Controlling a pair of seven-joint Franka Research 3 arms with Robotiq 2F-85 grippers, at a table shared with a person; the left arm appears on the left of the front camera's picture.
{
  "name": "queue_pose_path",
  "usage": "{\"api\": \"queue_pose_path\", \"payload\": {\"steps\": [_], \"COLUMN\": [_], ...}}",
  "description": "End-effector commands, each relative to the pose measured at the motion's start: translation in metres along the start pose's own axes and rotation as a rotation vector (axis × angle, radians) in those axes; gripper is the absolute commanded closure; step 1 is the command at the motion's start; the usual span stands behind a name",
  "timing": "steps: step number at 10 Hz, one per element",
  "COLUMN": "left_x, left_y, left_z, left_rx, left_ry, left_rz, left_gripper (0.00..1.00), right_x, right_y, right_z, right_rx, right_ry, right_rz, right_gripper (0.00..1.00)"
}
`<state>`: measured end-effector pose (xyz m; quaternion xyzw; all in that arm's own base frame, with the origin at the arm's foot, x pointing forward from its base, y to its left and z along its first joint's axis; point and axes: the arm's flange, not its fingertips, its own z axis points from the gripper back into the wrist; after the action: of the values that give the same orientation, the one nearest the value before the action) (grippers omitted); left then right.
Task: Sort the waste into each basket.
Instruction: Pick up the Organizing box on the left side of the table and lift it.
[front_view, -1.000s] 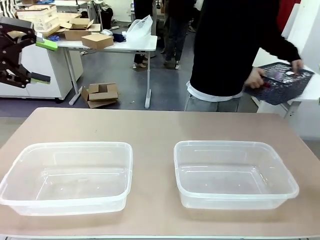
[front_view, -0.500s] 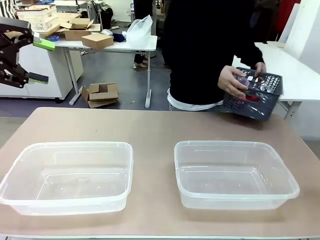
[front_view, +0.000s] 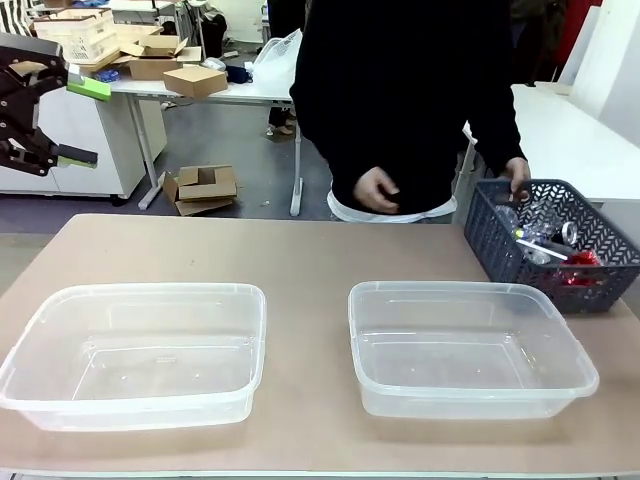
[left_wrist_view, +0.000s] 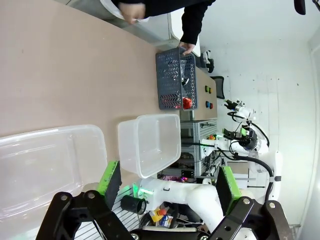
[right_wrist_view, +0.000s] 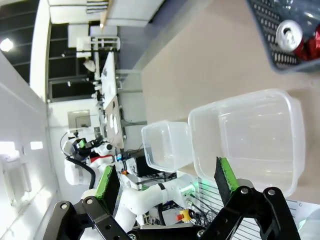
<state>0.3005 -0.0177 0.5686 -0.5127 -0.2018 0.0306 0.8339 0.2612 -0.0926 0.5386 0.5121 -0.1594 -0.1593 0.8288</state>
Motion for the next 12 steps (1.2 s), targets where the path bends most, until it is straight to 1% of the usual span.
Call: {"api": "queue_pose_path", "payload": {"steps": [1, 11, 12], "left_x": [0.0034, 0.0034, 0.0001], "left_y": [0.0003, 0.0003, -0.0003], "left_z": [-0.0028, -0.0028, -0.0002], "left_rx": [-0.025, -0.025, 0.0], "left_ry": [-0.002, -0.002, -0.001], "left_rz": [-0.025, -0.025, -0.002], "left_gripper": [0.0, 0.0, 0.0], "right_x": [0.003, 0.003, -0.0004], "right_y": [0.0017, 0.0017, -0.0001], "right_z": [0.0016, 0.0016, 0.0004], "right_rx": [0.004, 0.004, 0.0], "right_ry": [0.004, 0.004, 0.002], "right_rz": [0.021, 0.021, 0.001], "right_gripper": [0.0, 0.0, 0.0]}}
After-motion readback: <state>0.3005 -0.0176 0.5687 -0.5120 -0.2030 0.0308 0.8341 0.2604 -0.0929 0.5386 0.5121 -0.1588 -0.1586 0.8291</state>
